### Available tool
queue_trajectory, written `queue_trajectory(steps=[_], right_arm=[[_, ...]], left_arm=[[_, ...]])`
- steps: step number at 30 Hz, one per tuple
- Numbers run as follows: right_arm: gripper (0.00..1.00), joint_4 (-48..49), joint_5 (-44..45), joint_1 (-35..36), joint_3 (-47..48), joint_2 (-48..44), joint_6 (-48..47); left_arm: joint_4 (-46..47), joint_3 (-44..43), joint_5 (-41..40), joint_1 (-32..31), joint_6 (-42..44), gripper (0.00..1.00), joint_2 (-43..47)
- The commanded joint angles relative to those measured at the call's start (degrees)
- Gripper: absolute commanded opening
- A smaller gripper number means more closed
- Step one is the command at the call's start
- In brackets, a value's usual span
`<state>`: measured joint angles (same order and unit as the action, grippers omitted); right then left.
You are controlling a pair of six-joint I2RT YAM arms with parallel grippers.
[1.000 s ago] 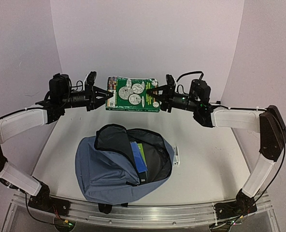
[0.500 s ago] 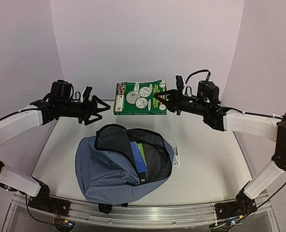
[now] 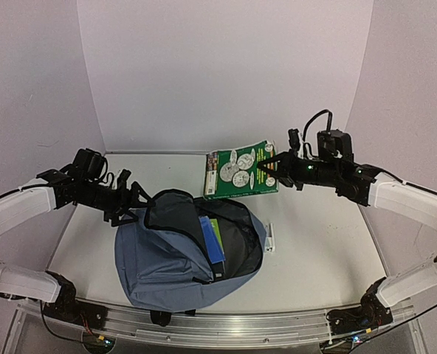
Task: Pack the student bag
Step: Place the book in the student bag.
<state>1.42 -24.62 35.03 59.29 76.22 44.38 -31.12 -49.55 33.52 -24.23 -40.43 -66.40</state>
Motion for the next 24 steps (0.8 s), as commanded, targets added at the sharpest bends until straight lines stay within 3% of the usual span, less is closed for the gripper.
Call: queue_trajectory(steps=[1,4,10,12,15,18,24], right_arm=[[0.00,0.8,-1.6,0.4,-0.9,-3.5,0.5],[0.00,-0.1,-2.0,0.9,-1.9,-4.2,0.8],[0.00,-0.7,-2.2,1.6,-4.4,-5.3,1.7],[0.00,-0.8,-2.3,1.9,-4.9,-5.5,2.1],[0.00,-1.1,-2.8,2.4,-5.2,-5.8,2.6],[0.00,-1.4,-3.2,2.6,-5.5,-6.8,3.2],[0.00,-3.4,-4.3,3.5,-7.4,-7.7,4.4]], left_arm=[[2.8,1.8,5.8,-0.2,-1.7,0.82,1.2],[5.3,2.9,7.4,-0.4,-3.1,0.74,0.1],[10.1,4.2,8.4,-0.7,-5.6,0.69,-0.9],[11.5,4.8,9.0,-0.8,-6.5,0.59,-1.3],[13.1,5.3,9.6,-0.9,-8.0,0.26,-1.5],[14.4,4.9,9.5,-1.0,-8.3,0.03,0.5],[15.7,2.6,4.5,-0.9,-7.8,0.00,10.6]])
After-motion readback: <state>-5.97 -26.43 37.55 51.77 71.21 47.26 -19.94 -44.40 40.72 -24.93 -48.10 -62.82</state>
